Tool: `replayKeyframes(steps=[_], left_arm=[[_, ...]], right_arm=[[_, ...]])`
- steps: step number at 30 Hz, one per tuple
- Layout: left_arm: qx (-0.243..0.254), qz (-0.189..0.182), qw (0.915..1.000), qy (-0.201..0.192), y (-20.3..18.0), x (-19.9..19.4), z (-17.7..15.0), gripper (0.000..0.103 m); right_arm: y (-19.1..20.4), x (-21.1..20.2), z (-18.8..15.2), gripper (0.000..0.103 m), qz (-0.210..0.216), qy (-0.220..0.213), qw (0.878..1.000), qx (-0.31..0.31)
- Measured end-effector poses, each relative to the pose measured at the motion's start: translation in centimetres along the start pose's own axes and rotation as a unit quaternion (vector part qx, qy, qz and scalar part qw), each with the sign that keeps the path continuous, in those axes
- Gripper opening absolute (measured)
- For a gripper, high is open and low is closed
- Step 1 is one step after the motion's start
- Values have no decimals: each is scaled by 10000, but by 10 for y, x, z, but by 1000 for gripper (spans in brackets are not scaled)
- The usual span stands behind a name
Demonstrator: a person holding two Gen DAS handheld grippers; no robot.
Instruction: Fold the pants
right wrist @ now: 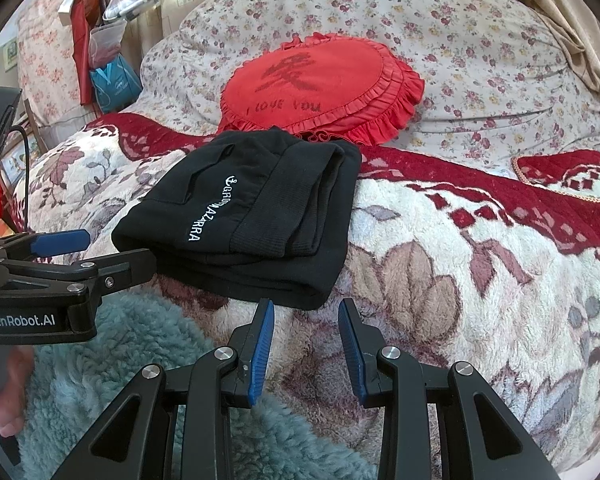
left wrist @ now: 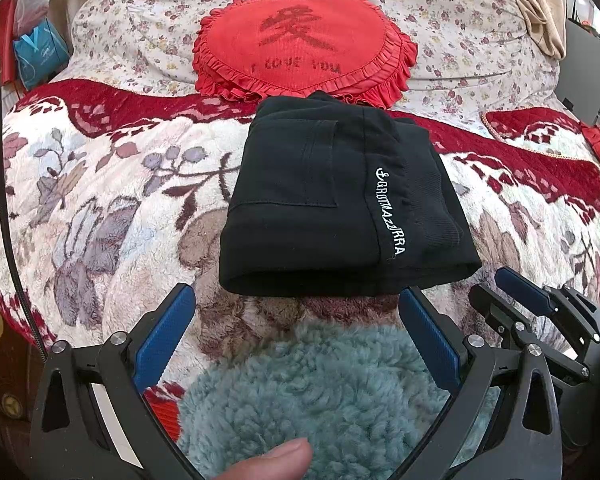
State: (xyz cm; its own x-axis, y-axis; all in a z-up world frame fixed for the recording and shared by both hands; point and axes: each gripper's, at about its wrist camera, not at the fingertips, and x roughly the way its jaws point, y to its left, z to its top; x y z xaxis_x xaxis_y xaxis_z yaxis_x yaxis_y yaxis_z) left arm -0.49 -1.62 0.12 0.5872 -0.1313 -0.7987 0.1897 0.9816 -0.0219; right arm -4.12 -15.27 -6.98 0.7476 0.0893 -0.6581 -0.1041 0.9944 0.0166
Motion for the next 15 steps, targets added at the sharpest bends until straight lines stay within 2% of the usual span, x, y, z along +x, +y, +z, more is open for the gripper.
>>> replayKeyframes(steps=[15], left_arm=[[-5,-6,10000,5,1,0,0,102]], right_arm=[[0,-1,1,32,12,-12,10000,-9]])
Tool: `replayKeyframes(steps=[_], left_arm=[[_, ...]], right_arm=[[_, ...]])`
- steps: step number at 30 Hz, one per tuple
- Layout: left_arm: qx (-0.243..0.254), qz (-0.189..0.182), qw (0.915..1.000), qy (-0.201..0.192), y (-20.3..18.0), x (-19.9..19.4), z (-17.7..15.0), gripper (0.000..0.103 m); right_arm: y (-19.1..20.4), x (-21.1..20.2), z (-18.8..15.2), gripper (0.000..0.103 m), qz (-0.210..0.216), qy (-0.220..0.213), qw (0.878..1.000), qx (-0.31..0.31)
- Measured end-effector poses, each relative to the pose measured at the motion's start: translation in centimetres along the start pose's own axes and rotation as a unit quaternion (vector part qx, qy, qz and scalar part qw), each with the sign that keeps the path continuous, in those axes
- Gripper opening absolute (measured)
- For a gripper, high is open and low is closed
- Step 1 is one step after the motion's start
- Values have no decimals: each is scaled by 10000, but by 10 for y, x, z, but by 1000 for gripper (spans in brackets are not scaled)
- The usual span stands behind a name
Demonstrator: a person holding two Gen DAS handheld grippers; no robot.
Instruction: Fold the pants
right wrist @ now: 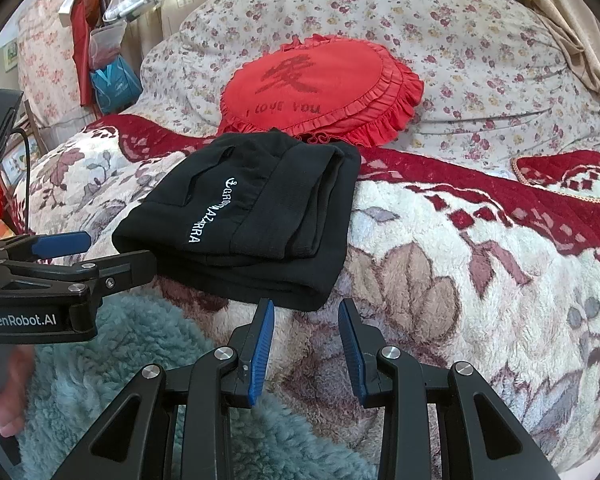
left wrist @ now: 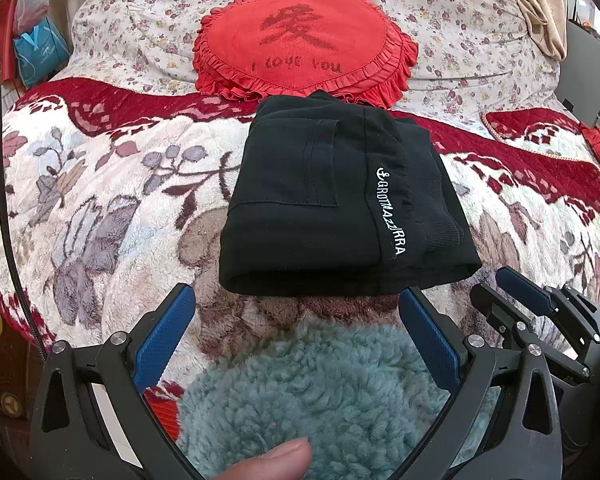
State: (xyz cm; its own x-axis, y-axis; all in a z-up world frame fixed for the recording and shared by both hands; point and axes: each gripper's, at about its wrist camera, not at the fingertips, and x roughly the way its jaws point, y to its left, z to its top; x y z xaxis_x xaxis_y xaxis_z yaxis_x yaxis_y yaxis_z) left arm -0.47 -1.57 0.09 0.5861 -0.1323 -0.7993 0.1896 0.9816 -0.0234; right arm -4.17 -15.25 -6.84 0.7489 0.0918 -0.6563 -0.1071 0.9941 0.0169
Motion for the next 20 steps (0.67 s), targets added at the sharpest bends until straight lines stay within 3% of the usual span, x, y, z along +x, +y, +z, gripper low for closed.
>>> replayKeyframes(steps=[20], left_arm=[[-53,-47,9999,-137,0,-6,-2,102]], right_arm=[[0,0,0,32,-3,-7,10000,4]])
